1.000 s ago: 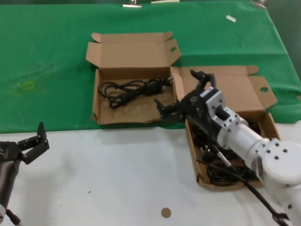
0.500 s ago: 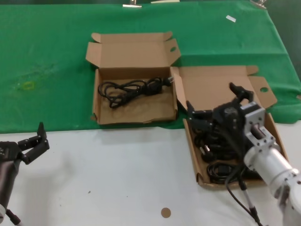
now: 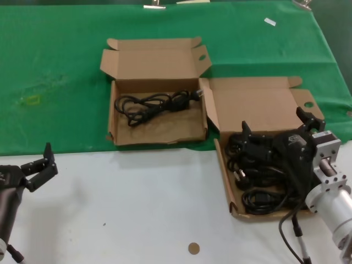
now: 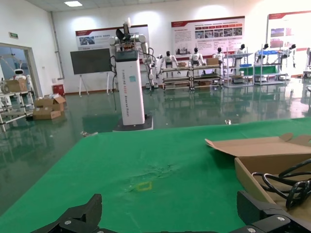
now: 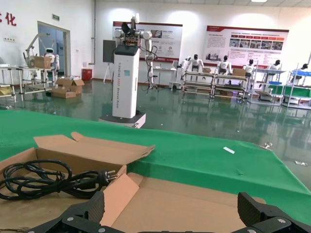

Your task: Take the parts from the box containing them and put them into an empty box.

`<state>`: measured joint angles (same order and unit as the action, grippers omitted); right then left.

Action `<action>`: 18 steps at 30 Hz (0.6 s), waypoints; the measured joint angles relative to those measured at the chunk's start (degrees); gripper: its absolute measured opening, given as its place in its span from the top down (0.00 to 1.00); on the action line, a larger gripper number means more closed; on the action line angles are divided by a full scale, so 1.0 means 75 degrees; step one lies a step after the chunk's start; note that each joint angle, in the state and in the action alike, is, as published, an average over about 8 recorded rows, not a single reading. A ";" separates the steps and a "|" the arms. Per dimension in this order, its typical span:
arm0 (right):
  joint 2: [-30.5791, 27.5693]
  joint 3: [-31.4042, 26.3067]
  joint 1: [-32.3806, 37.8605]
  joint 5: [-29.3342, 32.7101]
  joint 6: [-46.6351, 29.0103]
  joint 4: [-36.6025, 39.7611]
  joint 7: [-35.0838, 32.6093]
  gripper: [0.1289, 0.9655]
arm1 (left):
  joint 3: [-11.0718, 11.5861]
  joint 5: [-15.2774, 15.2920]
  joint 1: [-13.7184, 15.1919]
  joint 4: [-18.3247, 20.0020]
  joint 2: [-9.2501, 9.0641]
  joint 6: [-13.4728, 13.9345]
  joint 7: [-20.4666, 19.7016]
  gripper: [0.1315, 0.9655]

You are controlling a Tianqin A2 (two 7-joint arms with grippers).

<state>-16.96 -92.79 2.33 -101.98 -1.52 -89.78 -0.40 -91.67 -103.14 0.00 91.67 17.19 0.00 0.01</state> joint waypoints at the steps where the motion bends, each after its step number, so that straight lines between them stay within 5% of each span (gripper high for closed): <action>1: 0.0000 0.0001 -0.0002 -0.0001 0.0001 -0.0001 0.0000 0.00 | 0.0000 0.0000 0.0000 0.0000 0.0000 0.0000 0.0000 0.00; 18: 0.0000 0.0002 -0.0004 -0.0002 0.0002 -0.0003 0.0001 0.00 | 0.0000 0.0000 0.0000 0.0000 0.0000 0.0000 0.0000 0.00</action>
<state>-16.97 -92.77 2.30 -102.00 -1.50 -89.80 -0.40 -91.67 -103.13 0.00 91.67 17.19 0.00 0.00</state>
